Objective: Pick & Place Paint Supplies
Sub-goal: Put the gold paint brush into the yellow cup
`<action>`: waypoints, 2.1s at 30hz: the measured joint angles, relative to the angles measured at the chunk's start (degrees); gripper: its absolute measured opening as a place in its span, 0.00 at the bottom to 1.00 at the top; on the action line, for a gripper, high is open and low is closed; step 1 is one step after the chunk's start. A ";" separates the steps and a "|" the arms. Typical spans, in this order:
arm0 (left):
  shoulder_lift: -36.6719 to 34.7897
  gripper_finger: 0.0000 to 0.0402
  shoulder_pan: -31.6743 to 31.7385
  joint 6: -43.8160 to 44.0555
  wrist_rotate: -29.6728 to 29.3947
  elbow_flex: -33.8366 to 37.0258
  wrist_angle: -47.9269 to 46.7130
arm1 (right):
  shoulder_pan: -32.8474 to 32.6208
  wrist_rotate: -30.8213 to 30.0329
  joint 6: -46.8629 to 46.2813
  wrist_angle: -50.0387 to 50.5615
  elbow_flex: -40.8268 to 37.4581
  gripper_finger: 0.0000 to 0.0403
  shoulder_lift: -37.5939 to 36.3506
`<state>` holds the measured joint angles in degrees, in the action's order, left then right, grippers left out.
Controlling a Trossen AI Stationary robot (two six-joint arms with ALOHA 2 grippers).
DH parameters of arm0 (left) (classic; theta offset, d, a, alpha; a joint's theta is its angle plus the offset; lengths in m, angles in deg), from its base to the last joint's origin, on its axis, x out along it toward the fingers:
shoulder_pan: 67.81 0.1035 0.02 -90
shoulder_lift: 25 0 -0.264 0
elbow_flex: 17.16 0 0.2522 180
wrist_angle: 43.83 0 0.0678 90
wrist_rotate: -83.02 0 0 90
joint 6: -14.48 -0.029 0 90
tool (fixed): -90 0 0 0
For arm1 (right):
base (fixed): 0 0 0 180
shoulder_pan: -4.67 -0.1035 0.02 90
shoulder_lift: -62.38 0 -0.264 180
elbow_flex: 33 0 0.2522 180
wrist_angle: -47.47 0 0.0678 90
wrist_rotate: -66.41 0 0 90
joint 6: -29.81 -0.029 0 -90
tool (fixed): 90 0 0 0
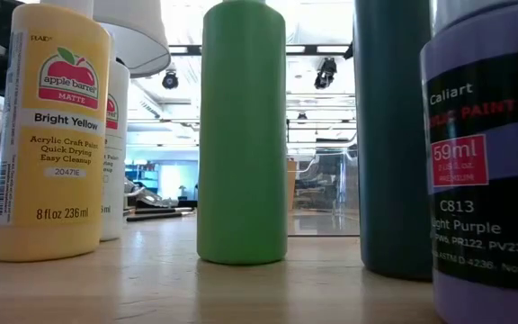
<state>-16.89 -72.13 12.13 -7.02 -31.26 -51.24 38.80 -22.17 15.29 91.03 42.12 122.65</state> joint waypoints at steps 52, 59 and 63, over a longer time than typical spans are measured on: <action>0.00 0.18 0.02 0.00 -0.02 0.00 0.02 | -12.38 -15.45 2.77 -19.51 -11.94 0.64 22.26; 0.00 0.18 0.00 0.00 0.00 0.00 0.02 | -7.65 -8.82 4.13 -19.60 -8.21 0.73 30.26; 0.00 0.18 0.01 0.00 -0.01 0.00 0.00 | -6.08 -8.73 4.66 -22.09 -7.94 0.75 32.64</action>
<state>-16.88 -72.12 12.13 -7.03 -31.26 -51.24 32.72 -30.90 19.96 68.93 34.18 155.30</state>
